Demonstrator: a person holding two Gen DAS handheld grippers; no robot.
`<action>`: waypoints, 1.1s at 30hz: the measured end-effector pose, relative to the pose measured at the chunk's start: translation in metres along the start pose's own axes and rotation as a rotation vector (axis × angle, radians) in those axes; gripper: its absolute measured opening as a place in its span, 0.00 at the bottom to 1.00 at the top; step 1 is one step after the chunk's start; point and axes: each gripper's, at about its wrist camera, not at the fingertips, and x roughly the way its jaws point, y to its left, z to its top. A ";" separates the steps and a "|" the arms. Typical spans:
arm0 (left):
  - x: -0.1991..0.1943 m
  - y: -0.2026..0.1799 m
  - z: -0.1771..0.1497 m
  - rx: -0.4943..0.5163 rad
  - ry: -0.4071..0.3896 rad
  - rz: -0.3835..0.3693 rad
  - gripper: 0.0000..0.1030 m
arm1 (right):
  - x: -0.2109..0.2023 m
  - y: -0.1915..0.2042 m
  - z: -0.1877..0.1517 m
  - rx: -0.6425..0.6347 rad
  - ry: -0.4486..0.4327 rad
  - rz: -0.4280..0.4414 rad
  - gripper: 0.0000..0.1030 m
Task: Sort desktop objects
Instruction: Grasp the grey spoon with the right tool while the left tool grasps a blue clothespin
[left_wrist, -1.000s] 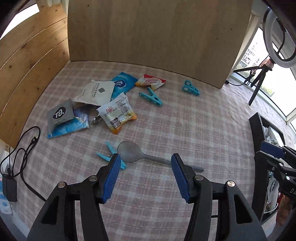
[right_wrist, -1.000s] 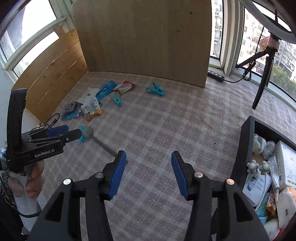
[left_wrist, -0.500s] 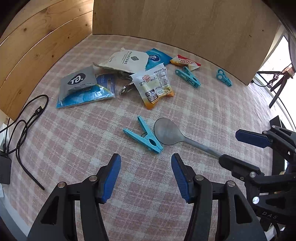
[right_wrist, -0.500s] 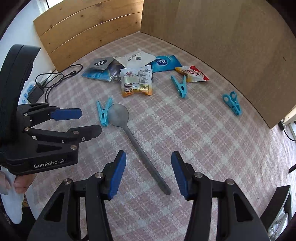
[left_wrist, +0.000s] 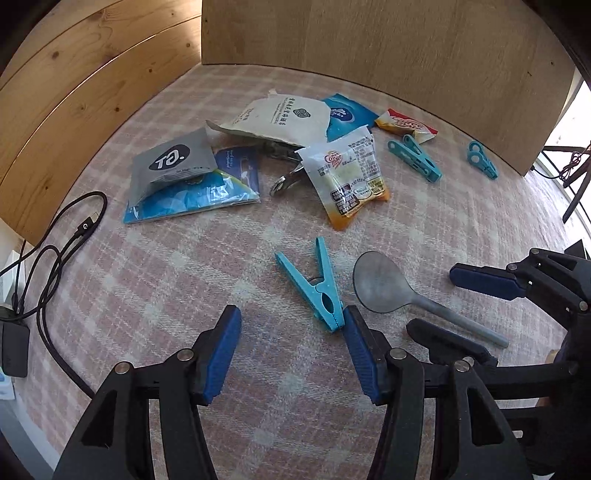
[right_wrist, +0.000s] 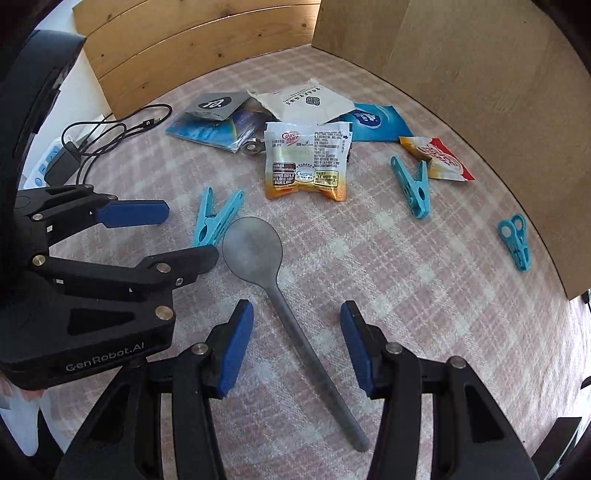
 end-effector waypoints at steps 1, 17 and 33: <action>0.000 0.003 0.001 -0.005 -0.003 0.002 0.53 | 0.001 0.001 0.002 -0.008 -0.010 -0.011 0.47; 0.006 0.023 0.020 -0.007 -0.054 0.036 0.32 | 0.013 0.000 0.031 0.049 -0.075 0.000 0.19; -0.005 0.032 0.010 -0.076 -0.046 -0.026 0.07 | -0.006 -0.010 0.009 0.246 -0.097 0.117 0.04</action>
